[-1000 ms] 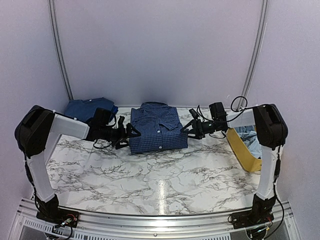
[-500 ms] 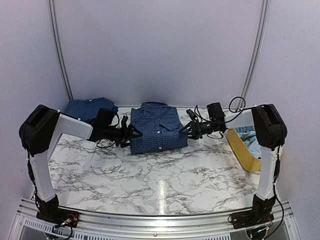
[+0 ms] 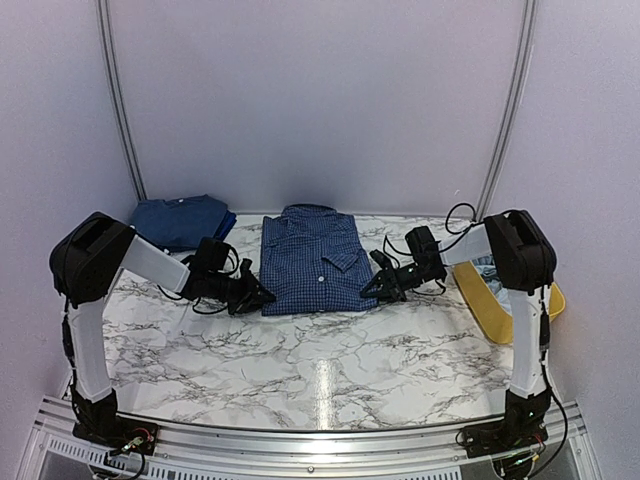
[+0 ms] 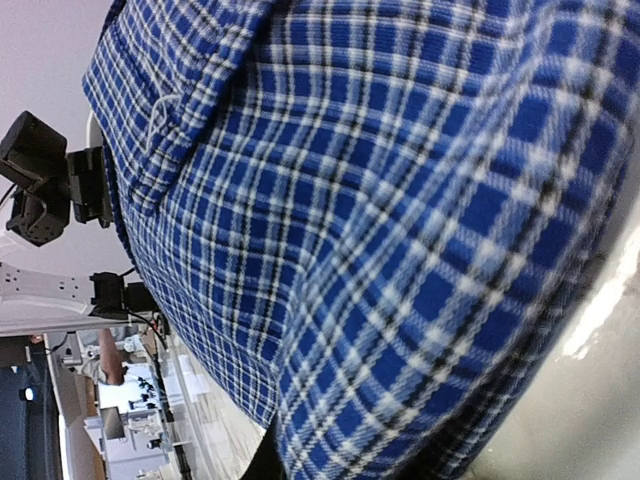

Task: Fold and stack the mixed laundry pile
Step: Smooth out the 2/3-rectangle-folded T-shirt at the center of the board.

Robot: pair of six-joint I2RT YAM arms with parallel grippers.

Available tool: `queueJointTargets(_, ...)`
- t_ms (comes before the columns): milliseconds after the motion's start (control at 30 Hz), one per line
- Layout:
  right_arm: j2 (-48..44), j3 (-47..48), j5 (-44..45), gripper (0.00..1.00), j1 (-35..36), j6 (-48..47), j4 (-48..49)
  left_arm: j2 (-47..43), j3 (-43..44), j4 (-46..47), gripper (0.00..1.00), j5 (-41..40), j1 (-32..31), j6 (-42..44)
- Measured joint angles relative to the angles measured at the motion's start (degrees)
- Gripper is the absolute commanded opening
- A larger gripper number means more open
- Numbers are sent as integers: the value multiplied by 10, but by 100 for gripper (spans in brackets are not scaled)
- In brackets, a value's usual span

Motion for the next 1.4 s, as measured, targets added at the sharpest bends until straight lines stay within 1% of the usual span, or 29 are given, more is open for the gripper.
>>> queueJointTargets(167,0,10,12,4,2,-15,-28,8,-5,10,0,2,-2,-11)
queueJointTargets(300,-6,2,15,3,5,-25,-45,5,-20,21,0,5,-3,-12)
queueJointTargets(400,-31,-30,20,2,14,-34,-55,-16,-42,12,0,3,-8,-6)
queueJointTargets(467,-57,-64,26,4,28,-35,-64,-38,-59,-11,0,-2,-13,5)
queueJointTargets(500,-70,-80,29,7,36,-34,-68,-49,-66,-27,0,-3,-17,11)
queueJointTargets(533,-82,-97,32,14,45,-34,-73,-61,-71,-44,0,-7,-21,17)
queueJointTargets(567,-92,-111,34,24,53,-32,-77,-72,-76,-61,11,-10,-25,23)
queueJointTargets(600,-99,-120,35,35,57,-28,-81,-81,-80,-76,29,-13,-28,29)
queueJointTargets(633,-108,-130,32,40,61,-27,-86,-91,-81,-95,43,-18,-30,35)
queueJointTargets(667,-119,-136,33,44,64,-24,-92,-101,-81,-113,52,-23,-31,43)
queueJointTargets(767,-156,-136,66,55,62,-25,-118,-140,-78,-166,67,-45,-30,63)
queueJointTargets(800,-170,-136,80,57,55,-23,-128,-154,-75,-185,70,-52,-26,70)
queueJointTargets(900,-212,-122,113,56,27,-19,-154,-180,-59,-230,73,-78,-10,91)
queueJointTargets(967,-236,-101,130,52,12,-15,-162,-189,-40,-250,74,-93,1,103)
queueJointTargets(1033,-252,-73,140,46,4,-5,-160,-190,-19,-261,75,-104,8,112)
queueJointTargets(1167,-252,-44,138,36,28,17,-137,-189,24,-273,75,-111,10,125)
queueJointTargets(1300,-224,-44,135,26,69,38,-118,-183,57,-275,76,-111,10,130)
queueJointTargets(1400,-198,-52,134,22,86,49,-100,-177,63,-274,76,-110,10,131)
